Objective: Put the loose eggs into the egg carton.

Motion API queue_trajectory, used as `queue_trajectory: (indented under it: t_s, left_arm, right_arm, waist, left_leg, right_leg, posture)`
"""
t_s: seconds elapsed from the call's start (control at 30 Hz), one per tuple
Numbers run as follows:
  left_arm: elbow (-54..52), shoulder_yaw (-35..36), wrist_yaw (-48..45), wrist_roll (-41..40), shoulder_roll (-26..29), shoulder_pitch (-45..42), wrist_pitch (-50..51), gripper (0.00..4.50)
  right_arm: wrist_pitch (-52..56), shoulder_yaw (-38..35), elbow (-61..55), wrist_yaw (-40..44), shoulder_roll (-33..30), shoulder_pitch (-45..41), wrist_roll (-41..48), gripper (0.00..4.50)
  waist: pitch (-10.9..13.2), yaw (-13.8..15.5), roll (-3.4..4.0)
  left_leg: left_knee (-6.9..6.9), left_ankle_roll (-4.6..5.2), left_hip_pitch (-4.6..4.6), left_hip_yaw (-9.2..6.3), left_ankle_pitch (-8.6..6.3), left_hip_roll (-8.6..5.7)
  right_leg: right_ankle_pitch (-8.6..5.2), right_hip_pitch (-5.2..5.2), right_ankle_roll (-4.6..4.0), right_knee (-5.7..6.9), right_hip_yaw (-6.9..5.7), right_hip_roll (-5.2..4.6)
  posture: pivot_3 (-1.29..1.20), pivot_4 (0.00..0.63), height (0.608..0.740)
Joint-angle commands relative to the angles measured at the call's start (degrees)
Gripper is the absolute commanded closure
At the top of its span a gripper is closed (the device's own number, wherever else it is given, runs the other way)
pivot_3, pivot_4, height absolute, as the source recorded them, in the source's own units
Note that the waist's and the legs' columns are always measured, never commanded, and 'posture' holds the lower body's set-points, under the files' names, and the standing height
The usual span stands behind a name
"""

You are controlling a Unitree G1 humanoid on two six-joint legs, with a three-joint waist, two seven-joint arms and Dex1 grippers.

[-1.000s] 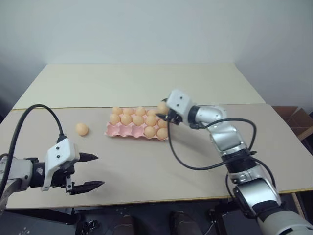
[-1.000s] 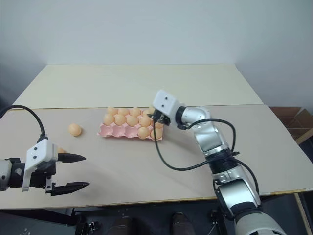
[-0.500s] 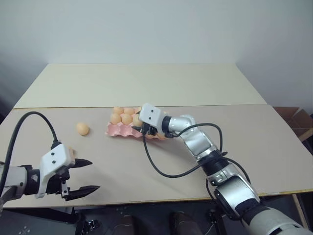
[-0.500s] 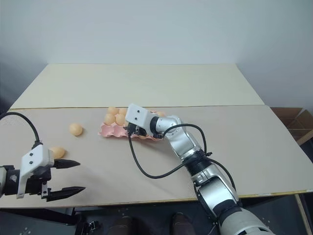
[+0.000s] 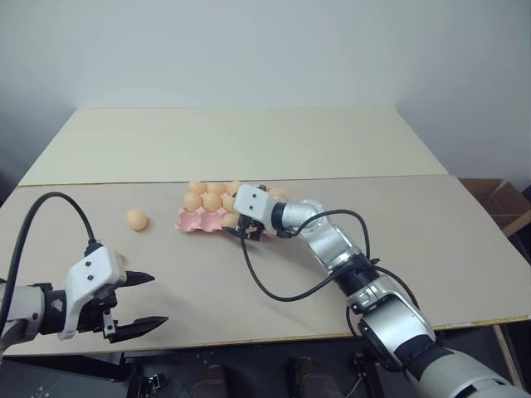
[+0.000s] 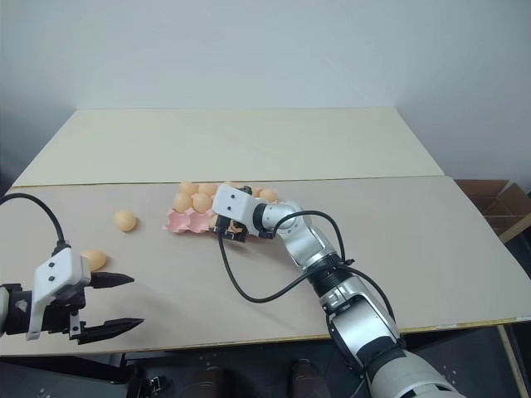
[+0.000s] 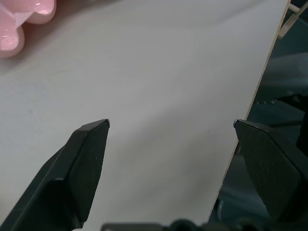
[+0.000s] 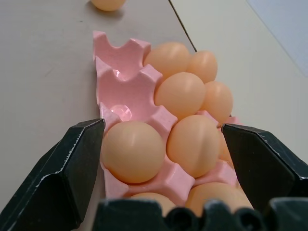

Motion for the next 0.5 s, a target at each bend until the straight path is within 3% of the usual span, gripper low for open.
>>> queue_trajectory:
  t_s: [0.03,0.2,0.37,0.5]
  left_arm:
    - [-1.0,3.1,0.9,0.6,-0.6,1.0,0.2,0.00]
    - [0.0,7.1,6.4,2.9,-3.4,2.4,2.6,0.00]
    - [0.7,12.1,22.0,7.6,-10.2,-0.7,9.3,0.00]
    - [1.5,15.0,27.3,8.3,-12.3,-1.8,15.7,0.00]
  right_arm:
    - [2.3,-2.1,-12.0,2.8,-3.1,2.2,1.9,0.02]
    - [9.1,-5.8,-28.5,8.1,-10.1,8.7,7.2,0.02]
    - [16.5,-9.0,-39.9,12.3,-19.3,14.4,10.2,0.02]
    - [22.6,-11.6,-46.0,13.6,-23.9,17.5,14.0,0.02]
  waist:
    - [0.0,0.0,0.00]
    - [0.0,0.2,-0.01]
    - [0.0,0.7,-0.03]
    - [-0.1,0.8,-0.10]
  left_leg:
    - [0.00,0.00,0.00,0.00,0.00,0.00]
    - [-0.05,-0.02,-0.02,0.00,-0.02,0.00]
    - [-0.03,-0.02,0.04,0.00,-0.02,-0.01]
    - [-0.03,-0.03,0.11,0.00,-0.02,0.01]
  right_leg:
    - [0.00,0.00,0.01,0.00,0.00,0.00]
    - [0.07,0.00,0.16,-0.07,-0.03,-0.03]
    - [-0.11,0.03,-0.12,-0.05,-0.03,-0.03]
    - [-0.12,0.04,-0.14,-0.01,-0.01,0.01]
  posture:
    - [0.00,0.150,0.740]
    - [0.00,0.150,0.740]
    - [0.00,0.150,0.740]
    - [0.00,0.150,0.740]
